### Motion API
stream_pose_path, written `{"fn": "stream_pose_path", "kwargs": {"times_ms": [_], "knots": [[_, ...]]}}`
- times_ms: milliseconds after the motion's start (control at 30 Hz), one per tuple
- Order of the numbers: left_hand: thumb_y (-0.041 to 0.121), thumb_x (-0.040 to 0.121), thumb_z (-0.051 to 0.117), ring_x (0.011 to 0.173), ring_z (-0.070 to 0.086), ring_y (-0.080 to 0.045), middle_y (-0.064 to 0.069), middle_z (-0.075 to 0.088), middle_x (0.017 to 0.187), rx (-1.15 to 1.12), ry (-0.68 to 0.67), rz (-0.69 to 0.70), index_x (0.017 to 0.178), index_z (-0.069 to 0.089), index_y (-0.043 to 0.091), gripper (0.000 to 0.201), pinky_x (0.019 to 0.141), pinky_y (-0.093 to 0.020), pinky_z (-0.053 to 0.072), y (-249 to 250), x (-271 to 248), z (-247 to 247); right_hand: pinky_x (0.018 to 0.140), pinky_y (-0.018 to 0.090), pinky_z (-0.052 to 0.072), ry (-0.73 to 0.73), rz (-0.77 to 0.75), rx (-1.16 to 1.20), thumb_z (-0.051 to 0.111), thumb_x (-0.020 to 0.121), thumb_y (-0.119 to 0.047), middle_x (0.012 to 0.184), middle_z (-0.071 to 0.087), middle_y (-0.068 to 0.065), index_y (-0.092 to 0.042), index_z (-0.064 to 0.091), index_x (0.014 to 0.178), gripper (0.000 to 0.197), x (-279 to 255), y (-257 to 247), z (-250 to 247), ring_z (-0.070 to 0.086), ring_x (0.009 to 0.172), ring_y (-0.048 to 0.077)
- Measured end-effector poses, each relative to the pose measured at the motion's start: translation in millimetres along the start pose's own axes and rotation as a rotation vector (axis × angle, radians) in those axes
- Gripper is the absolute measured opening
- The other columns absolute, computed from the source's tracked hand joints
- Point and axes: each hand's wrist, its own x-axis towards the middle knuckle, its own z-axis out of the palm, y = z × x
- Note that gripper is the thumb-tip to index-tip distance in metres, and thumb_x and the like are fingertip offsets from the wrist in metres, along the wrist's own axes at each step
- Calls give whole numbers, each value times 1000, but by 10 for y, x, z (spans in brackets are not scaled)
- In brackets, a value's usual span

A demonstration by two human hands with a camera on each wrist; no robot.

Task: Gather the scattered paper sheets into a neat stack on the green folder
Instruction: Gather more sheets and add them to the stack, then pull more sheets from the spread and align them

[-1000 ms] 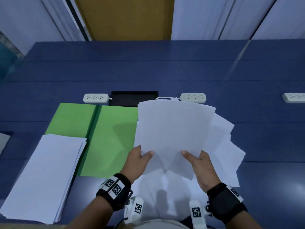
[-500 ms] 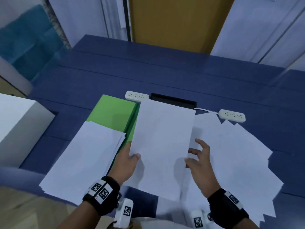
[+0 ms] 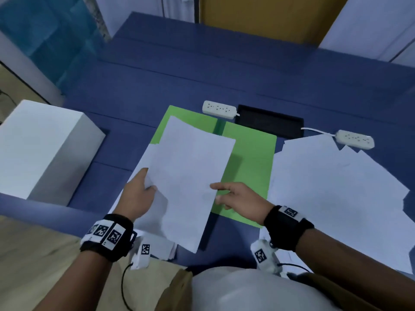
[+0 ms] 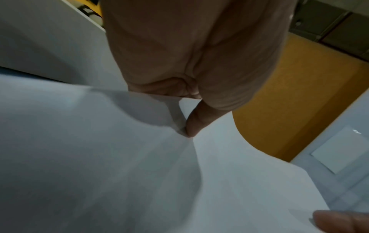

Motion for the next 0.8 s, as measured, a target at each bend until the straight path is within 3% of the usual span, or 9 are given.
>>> {"fn": "stream_pose_path", "kwargs": {"times_ms": [67, 133, 267, 433, 567, 633, 700, 733, 800], "knots": [[4, 95, 56, 106, 60, -26, 3, 66, 110, 42, -26, -60, 116, 57, 23, 28, 87, -35, 43, -194, 34, -61, 92, 36, 59, -62, 45, 13, 65, 100, -26, 98, 72, -1, -30, 62, 143, 44, 136, -43, 211, 67, 85, 9], [4, 95, 54, 110, 60, -31, 1, 65, 112, 91, -50, -106, 120, 58, 18, 29, 87, -36, 43, -340, 63, -105, 82, 30, 55, -128, 88, 12, 63, 101, -23, 98, 73, 1, -20, 57, 148, 47, 268, -38, 399, 66, 85, 10], [4, 97, 54, 124, 55, -37, -6, 61, 129, 147, -86, -215, 135, 55, 11, 39, 99, -40, 43, -553, 113, -112, 78, 35, 50, -207, 166, -14, 65, 101, -29, 96, 68, 2, -17, 51, 152, 54, 459, 33, 622, 60, 87, 19], [3, 89, 47, 109, 60, -35, -7, 68, 119, 189, -101, -262, 125, 57, 19, 40, 93, -39, 48, -782, 233, -64, 72, 37, 41, -243, 219, -28, 67, 100, -28, 94, 58, 4, -12, 39, 159, 67, 658, 3, 728, 52, 84, 22], [6, 91, 50, 118, 59, -39, -13, 65, 130, 177, -54, -294, 143, 49, 22, 54, 100, -47, 50, -849, 304, -39, 73, 37, 43, -262, 213, -96, 67, 99, -34, 98, 57, 0, -14, 34, 161, 73, 730, -33, 722, 52, 85, 21], [14, 92, 61, 122, 55, -43, -17, 59, 135, 216, 4, -294, 152, 38, 22, 64, 100, -52, 48, -835, 316, -21, 77, 36, 48, -265, 198, -170, 66, 100, -38, 117, 62, -2, -17, 36, 161, 72, 723, -73, 696, 58, 92, 20], [25, 90, 70, 128, 47, -46, -20, 50, 140, 313, 78, -282, 156, 31, 21, 76, 103, -57, 42, -766, 313, 2, 96, 33, 49, -246, 169, -272, 64, 101, -42, 142, 56, -2, -21, 39, 160, 67, 706, -109, 658, 61, 117, 17], [30, 89, 72, 130, 44, -46, -21, 46, 143, 340, 104, -270, 157, 30, 20, 80, 105, -59, 39, -709, 305, 17, 104, 31, 46, -229, 149, -312, 63, 102, -43, 147, 53, -2, -22, 40, 159, 65, 694, -122, 639, 57, 127, 17], [35, 89, 74, 132, 42, -45, -19, 45, 145, 324, 118, -222, 157, 31, 21, 82, 107, -60, 35, -575, 280, 83, 109, 30, 43, -190, 121, -330, 64, 101, -44, 145, 53, -2, -24, 45, 156, 61, 668, -136, 596, 54, 132, 17]]}}
